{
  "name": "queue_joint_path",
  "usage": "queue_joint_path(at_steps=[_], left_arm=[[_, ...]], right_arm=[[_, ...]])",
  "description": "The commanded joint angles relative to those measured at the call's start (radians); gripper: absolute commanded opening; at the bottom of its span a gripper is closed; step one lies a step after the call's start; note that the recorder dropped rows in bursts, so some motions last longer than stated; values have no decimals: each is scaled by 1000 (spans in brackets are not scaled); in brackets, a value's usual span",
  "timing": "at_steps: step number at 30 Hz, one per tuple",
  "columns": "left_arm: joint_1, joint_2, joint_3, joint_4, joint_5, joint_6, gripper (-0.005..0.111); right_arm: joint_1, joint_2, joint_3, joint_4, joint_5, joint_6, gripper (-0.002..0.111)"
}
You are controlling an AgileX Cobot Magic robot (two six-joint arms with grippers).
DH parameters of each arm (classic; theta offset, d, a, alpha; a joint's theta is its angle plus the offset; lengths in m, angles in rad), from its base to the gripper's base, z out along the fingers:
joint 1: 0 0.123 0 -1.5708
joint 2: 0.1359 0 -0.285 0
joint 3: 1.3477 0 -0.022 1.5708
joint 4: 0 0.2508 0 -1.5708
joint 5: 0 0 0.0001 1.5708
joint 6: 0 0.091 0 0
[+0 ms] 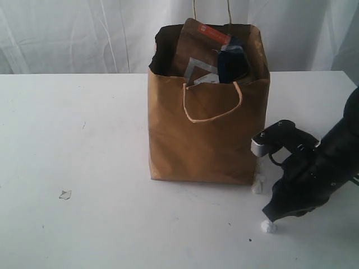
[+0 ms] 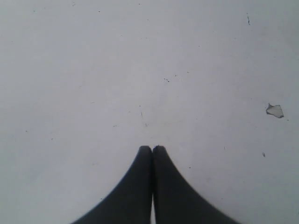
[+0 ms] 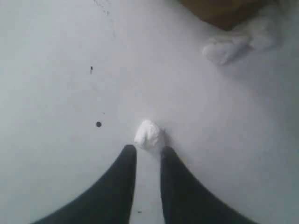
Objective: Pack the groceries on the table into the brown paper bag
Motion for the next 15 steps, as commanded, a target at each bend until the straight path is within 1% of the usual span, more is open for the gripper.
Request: queue_joint_path(at_steps=[1, 2, 3, 4, 11, 15], left_arm=[[3, -5, 7, 0, 39, -1, 0], [3, -5, 7, 0, 39, -1, 0], [3, -5, 7, 0, 39, -1, 0], [3, -5, 7, 0, 39, -1, 0], [3, -5, 7, 0, 39, -1, 0], [3, -5, 7, 0, 39, -1, 0]], right_arm=[[-2, 45, -3, 121, -13, -162, 48], [-2, 56, -3, 121, -18, -175, 54], [-2, 68, -3, 121, -29, -175, 57], [-2, 77, -3, 121, -36, -175, 57], [9, 131, -3, 117, -50, -180, 56], [28, 147, -3, 113, -56, -181, 48]])
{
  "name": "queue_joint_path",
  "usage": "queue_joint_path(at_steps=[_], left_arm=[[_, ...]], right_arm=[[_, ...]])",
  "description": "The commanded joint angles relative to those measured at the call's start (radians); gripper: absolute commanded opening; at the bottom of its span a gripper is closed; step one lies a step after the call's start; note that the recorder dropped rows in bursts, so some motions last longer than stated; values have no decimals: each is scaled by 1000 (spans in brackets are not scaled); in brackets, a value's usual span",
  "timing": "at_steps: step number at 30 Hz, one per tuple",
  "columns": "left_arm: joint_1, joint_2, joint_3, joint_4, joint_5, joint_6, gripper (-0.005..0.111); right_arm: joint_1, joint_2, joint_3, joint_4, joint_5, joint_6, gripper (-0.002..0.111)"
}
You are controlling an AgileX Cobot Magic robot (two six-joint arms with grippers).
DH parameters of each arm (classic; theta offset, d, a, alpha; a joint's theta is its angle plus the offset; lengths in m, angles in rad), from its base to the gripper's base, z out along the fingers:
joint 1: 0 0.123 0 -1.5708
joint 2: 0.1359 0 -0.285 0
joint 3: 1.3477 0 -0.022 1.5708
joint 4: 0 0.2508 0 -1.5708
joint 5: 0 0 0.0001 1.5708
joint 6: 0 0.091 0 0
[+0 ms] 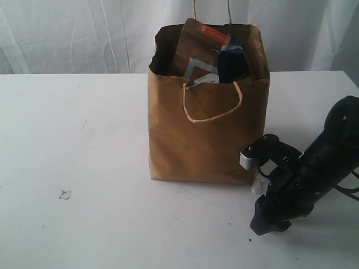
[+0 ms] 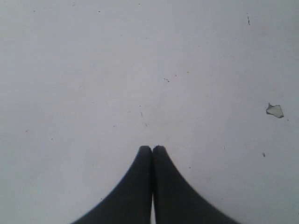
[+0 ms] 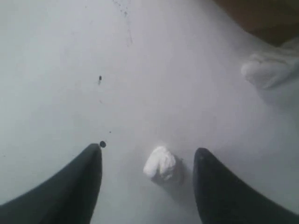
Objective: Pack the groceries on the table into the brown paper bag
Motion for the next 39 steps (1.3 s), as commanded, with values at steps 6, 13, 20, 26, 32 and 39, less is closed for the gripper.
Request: queue_joint_path(at_steps=[6, 13, 20, 26, 32, 39], left_arm=[[3, -5, 7, 0, 39, -1, 0], [3, -5, 7, 0, 39, -1, 0], [3, -5, 7, 0, 39, -1, 0], [3, -5, 7, 0, 39, -1, 0], [3, -5, 7, 0, 39, -1, 0], [3, -5, 7, 0, 39, -1, 0]], right_arm=[[22, 37, -3, -18, 3, -7, 34], [22, 33, -3, -117, 26, 154, 18], [22, -29, -5, -115, 86, 162, 11], [22, -133, -20, -75, 221, 179, 11], [22, -372, -32, 279, 448, 39, 11], [27, -444, -112, 899, 528, -246, 11]])
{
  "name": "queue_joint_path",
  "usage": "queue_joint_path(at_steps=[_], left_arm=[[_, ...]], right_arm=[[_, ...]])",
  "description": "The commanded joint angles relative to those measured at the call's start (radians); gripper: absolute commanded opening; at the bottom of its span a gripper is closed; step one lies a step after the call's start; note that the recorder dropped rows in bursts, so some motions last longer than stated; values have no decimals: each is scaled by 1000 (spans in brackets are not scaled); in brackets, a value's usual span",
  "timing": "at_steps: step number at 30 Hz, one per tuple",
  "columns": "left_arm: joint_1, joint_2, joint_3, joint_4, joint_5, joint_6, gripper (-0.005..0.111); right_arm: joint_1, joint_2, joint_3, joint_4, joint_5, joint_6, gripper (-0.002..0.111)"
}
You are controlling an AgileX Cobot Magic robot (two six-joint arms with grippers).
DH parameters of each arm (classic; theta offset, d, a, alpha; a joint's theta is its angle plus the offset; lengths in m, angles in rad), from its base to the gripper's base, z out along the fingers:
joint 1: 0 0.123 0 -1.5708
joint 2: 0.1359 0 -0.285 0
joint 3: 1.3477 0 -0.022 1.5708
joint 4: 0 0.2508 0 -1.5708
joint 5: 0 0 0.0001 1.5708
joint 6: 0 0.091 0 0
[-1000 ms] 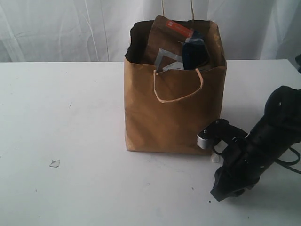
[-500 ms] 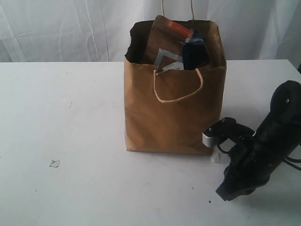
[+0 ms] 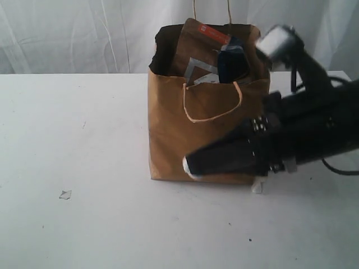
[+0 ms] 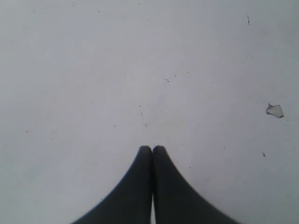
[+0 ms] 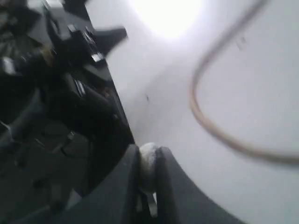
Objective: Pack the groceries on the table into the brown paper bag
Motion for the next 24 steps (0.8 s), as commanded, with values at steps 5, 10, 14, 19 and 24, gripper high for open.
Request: queue_joint_path(at_steps=[5, 10, 14, 19, 24], left_arm=[[3, -5, 7, 0, 39, -1, 0], [3, -5, 7, 0, 39, -1, 0], [3, -5, 7, 0, 39, -1, 0], [3, -5, 7, 0, 39, -1, 0], [3, -5, 7, 0, 39, -1, 0]], right_arm=[[5, 19, -185, 205, -73, -179, 11], [5, 62, -262, 207, -284, -194, 11], [5, 97, -327, 207, -365, -260, 11], [5, 144, -376, 207, -495, -353, 11], [5, 200, -381, 186, -650, -443, 11]])
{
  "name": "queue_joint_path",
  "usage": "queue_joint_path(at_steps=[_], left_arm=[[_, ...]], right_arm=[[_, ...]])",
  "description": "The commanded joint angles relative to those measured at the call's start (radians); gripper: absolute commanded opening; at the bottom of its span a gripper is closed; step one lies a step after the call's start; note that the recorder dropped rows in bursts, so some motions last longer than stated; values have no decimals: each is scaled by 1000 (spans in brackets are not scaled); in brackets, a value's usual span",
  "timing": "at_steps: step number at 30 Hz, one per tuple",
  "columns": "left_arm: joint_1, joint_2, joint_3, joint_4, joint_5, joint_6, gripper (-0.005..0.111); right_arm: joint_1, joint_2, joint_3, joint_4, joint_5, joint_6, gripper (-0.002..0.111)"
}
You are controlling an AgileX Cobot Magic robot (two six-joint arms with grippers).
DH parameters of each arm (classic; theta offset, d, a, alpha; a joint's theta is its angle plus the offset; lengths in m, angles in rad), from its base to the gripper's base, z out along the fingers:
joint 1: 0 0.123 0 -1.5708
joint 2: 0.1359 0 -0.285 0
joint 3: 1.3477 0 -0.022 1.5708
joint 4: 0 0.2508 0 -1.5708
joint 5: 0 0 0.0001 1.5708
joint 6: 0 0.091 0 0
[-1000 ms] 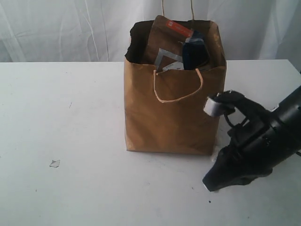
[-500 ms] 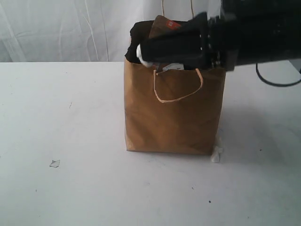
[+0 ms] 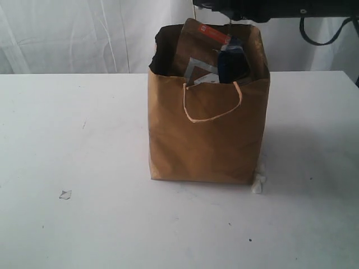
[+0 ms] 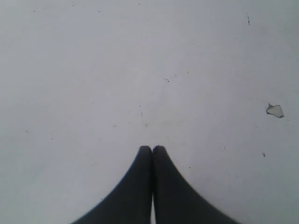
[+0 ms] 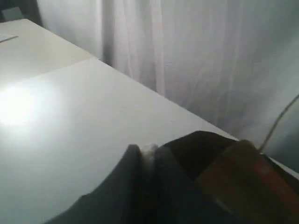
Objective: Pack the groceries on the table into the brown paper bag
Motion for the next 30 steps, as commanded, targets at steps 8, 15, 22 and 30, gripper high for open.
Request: queue_joint_path(at_steps=[8, 15, 22, 30], left_arm=[[3, -5, 7, 0, 39, -1, 0], [3, -5, 7, 0, 39, -1, 0], [3, -5, 7, 0, 39, -1, 0], [3, -5, 7, 0, 39, -1, 0]], right_arm=[[1, 121, -6, -109, -107, -55, 31], [1, 117, -6, -202, -129, -30, 49], [1, 105, -6, -195, -147, -22, 49], [-33, 72, -6, -163, -242, -22, 49]])
